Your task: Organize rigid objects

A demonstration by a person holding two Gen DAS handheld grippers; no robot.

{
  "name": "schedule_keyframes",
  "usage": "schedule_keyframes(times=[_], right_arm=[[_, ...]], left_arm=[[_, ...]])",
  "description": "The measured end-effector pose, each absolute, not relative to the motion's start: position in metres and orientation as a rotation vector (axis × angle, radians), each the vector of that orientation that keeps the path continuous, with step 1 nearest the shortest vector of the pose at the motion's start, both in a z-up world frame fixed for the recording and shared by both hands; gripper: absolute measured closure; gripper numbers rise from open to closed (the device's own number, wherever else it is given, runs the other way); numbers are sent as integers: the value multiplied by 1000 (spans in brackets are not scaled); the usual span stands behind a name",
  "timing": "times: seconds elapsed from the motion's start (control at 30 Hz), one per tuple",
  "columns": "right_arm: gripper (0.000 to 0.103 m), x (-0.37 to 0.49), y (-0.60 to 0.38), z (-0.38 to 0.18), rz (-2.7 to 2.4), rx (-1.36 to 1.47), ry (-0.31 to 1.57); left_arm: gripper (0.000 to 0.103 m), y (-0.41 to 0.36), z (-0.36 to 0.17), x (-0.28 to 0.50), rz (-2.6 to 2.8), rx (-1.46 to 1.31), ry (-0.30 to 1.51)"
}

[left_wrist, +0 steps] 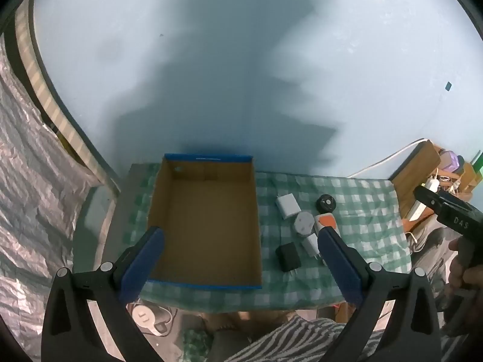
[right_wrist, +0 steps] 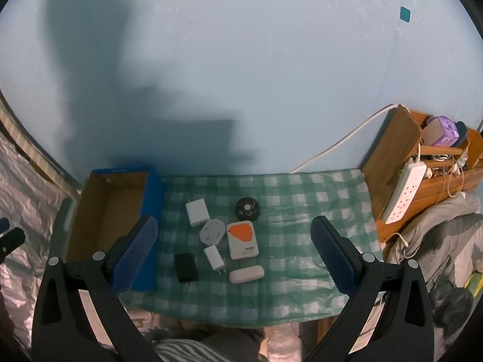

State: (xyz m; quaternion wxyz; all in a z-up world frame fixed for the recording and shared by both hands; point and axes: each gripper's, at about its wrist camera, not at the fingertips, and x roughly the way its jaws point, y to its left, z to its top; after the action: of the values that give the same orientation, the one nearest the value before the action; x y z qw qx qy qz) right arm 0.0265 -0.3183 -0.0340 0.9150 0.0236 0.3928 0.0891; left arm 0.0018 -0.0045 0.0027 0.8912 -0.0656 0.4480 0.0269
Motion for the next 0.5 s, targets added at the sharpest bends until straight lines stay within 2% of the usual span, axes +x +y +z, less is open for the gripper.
schedule_keyframes(times=[0.5], right_arm=[[2,34,-314,-39,188,42,807]], left_arm=[[1,-3,0,10,50,-145,920]])
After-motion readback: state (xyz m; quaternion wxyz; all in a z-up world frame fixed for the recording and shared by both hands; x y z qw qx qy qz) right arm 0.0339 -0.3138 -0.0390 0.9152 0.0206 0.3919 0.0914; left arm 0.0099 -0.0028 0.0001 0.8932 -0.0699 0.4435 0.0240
